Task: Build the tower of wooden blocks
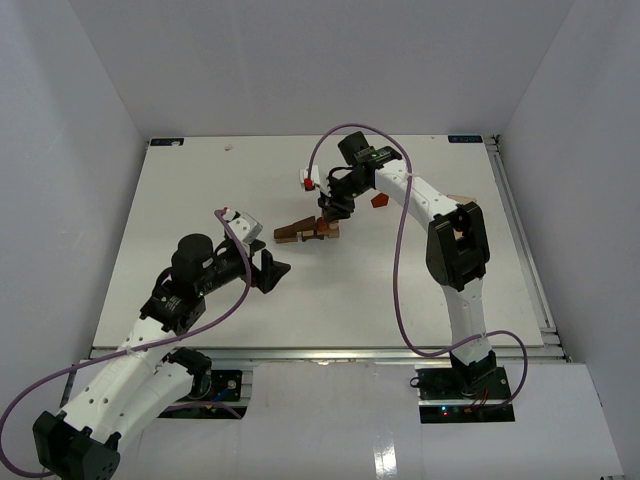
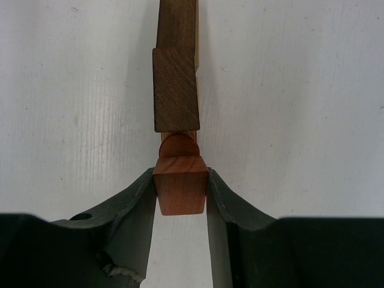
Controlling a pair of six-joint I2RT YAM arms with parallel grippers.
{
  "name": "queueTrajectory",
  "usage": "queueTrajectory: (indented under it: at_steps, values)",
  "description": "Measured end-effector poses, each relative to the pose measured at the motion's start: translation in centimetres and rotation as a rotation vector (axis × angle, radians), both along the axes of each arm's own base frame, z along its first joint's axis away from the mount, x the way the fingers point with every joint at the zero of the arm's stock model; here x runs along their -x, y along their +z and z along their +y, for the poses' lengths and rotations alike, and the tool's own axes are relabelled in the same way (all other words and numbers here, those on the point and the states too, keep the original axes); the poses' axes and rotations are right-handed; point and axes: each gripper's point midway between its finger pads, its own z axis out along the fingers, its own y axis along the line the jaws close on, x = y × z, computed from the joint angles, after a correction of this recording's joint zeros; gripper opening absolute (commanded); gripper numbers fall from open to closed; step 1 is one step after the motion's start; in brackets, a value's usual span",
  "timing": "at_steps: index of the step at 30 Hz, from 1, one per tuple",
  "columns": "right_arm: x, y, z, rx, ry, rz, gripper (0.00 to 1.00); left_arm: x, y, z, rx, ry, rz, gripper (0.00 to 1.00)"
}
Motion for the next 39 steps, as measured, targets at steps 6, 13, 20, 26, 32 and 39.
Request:
queueTrajectory:
  at_steps: [6,13,20,26,32,39]
  values:
    - [-0.1,0.0,-0.1,0.004,-0.004,-0.001,0.45,0.0,0.0,0.0,-0.002,-0.001,-0.002,0.96]
    - [-0.1,-0.1,-0.1,0.006,-0.006,-0.004,0.49,0.0,0.0,0.0,-0.003,-0.001,-0.004,0.96]
    - [-0.2,0.0,0.0,0.003,-0.008,-0.005,0.53,0.0,0.0,0.0,-0.004,-0.001,-0.005,0.96]
    - [-0.2,0.1,0.1,-0.001,-0.023,0.008,0.6,0.0,0.1,0.0,-0.003,-0.001,-0.006,0.96]
    - [-0.7,2.1,0.5,-0.046,-0.045,0.0,0.62,0.0,0.1,0.0,-0.002,-0.001,-0.008,0.96]
    - [-2.2,6.1,-1.2,-0.129,-0.1,-0.028,0.63,0.0,0.2,0.1,-0.001,0.0,-0.01,0.96]
